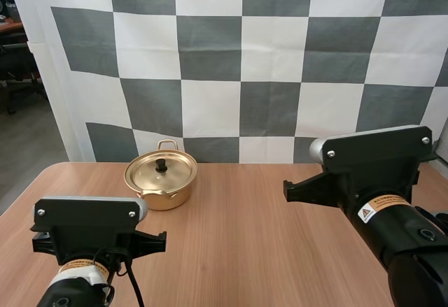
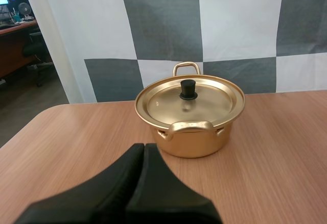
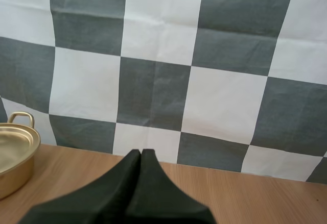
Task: Open the pot, put the car inside, and close it
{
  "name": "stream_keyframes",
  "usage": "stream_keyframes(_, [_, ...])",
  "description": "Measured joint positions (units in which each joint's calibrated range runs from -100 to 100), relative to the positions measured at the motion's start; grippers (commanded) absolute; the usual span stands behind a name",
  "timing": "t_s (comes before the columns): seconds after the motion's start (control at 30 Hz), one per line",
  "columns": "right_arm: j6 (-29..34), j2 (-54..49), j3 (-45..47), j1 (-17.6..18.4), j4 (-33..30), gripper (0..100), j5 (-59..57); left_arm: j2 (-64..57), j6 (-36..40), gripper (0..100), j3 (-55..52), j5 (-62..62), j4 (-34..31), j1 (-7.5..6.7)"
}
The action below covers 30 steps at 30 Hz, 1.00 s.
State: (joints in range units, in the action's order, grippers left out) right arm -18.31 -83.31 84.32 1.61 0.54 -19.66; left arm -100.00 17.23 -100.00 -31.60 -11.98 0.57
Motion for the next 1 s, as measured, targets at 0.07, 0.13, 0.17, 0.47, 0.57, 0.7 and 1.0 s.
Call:
stream_keyframes(0.07, [0.0,-1.5,0.5,0.0,1.2,0,-0.2,0.0,-0.1,0,0.0,-0.2,0.0,0.0])
stream_keyframes(0.13, [0.0,-2.8,1.7,0.0,1.7,0,-0.2,0.0,-0.1,0,0.0,-0.2,0.0,0.0])
stream_keyframes(0.17, [0.0,-3.6,2.5,0.0,1.6,0,0.0,0.0,-0.1,0,0.0,-0.2,0.0,0.0])
stream_keyframes(0.47, [0.0,-12.4,12.4,0.0,0.9,0,0.4,0.0,-0.1,0,0.0,-0.2,0.0,0.0])
stream_keyframes(0.57, [0.0,-14.0,14.0,0.0,0.9,0,0.4,0.0,-0.1,0,0.0,-0.2,0.0,0.0])
stream_keyframes(0.7, [0.0,-16.7,15.7,0.0,1.6,0,-1.5,0.0,-0.1,0,0.0,-0.2,0.0,0.0])
stream_keyframes(1.0, [0.0,-16.7,15.7,0.0,3.8,0,-11.9,0.0,-0.1,0,0.0,-0.2,0.0,0.0])
